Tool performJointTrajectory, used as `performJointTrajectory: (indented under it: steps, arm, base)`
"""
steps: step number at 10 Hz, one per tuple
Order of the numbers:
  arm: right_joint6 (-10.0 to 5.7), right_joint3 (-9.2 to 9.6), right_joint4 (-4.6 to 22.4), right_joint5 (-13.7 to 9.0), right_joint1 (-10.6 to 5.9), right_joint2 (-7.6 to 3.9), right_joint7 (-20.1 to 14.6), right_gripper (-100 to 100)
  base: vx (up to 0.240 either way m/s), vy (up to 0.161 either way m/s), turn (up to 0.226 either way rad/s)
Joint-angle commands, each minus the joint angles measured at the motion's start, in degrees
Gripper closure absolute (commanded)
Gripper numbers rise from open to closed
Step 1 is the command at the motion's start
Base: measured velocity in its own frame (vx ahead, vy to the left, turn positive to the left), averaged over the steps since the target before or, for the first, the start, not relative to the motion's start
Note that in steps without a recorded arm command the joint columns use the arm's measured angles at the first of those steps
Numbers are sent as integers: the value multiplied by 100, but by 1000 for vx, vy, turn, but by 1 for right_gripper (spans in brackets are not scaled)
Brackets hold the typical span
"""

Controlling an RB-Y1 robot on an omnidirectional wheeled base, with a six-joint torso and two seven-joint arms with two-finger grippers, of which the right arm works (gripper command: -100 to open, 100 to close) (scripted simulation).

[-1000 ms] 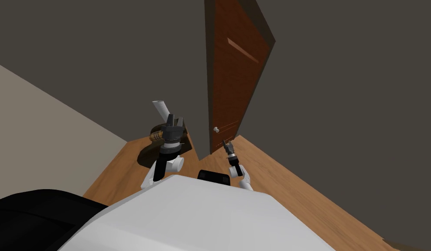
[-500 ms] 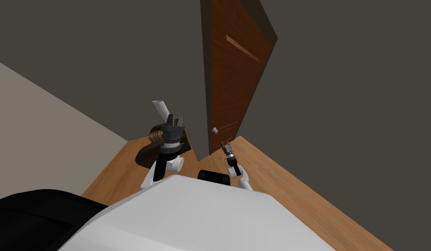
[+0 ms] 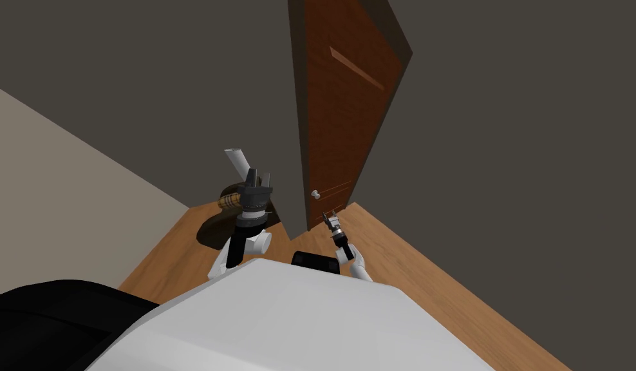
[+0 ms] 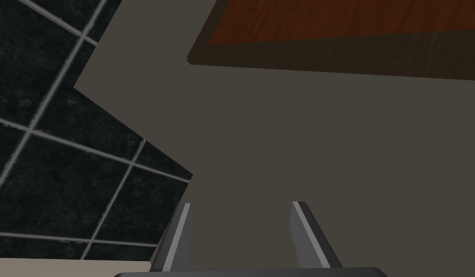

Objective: Pull the door open

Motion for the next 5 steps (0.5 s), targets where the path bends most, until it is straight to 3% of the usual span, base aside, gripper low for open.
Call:
performJointTrajectory:
  steps: [1,5]
  arm:
    - [-7,91,213,28,-107,-6,205,-100]
    - [-124,271,792,84,-355,23,638,-100]
  base:
    - [88,-78,56]
    - [88,-51,42]
